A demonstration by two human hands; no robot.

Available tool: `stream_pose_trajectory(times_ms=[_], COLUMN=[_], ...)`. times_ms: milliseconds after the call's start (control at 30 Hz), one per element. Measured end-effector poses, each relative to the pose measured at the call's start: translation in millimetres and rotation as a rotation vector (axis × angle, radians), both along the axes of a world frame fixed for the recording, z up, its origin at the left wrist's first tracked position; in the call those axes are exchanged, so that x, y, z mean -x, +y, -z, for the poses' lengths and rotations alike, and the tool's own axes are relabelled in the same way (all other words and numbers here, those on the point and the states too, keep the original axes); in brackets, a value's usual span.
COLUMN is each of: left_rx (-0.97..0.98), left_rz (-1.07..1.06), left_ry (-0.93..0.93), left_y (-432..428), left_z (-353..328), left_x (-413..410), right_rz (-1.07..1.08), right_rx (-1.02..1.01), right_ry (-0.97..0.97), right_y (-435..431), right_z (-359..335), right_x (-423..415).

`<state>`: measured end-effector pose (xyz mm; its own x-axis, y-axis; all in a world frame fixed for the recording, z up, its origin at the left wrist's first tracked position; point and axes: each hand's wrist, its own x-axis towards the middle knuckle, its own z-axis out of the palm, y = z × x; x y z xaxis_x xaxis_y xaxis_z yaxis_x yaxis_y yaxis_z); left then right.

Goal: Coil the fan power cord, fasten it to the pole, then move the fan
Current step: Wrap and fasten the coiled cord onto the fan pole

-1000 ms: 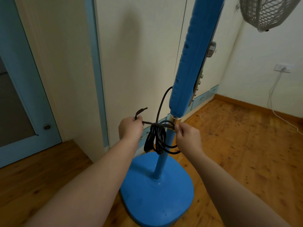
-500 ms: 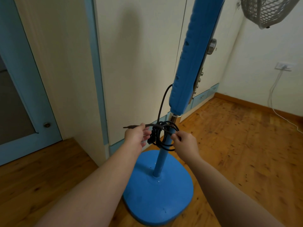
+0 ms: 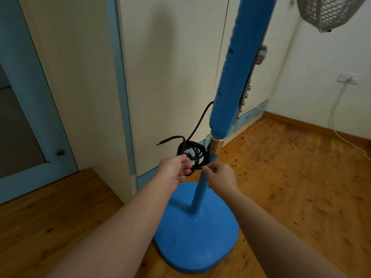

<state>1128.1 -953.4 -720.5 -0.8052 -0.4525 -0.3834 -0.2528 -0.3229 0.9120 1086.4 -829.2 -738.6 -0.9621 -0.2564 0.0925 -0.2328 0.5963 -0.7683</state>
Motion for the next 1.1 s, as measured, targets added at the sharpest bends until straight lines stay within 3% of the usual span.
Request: stream_pose_trajectory(times_ms=[467, 667, 1100], left_rx=[0.055, 0.060, 0.166], left_rz=[0.030, 0.073, 0.152], left_ry=[0.063, 0.038, 0.058], left_y=[-24.9, -23.5, -38.1], left_z=[-33.3, -92.7, -272.1], left_x=[-7.4, -20.1, -25.9], right_rz=[0.102, 0.199, 0.271], right_rx=[0.085, 0.072, 0.106], right_ry=[0.054, -0.036, -0.167], right_y=[-25.5, -18.9, -32.9], right_z=[-41.7, -78.4, -240.5], right_x=[-9.2, -13.6, -23.5])
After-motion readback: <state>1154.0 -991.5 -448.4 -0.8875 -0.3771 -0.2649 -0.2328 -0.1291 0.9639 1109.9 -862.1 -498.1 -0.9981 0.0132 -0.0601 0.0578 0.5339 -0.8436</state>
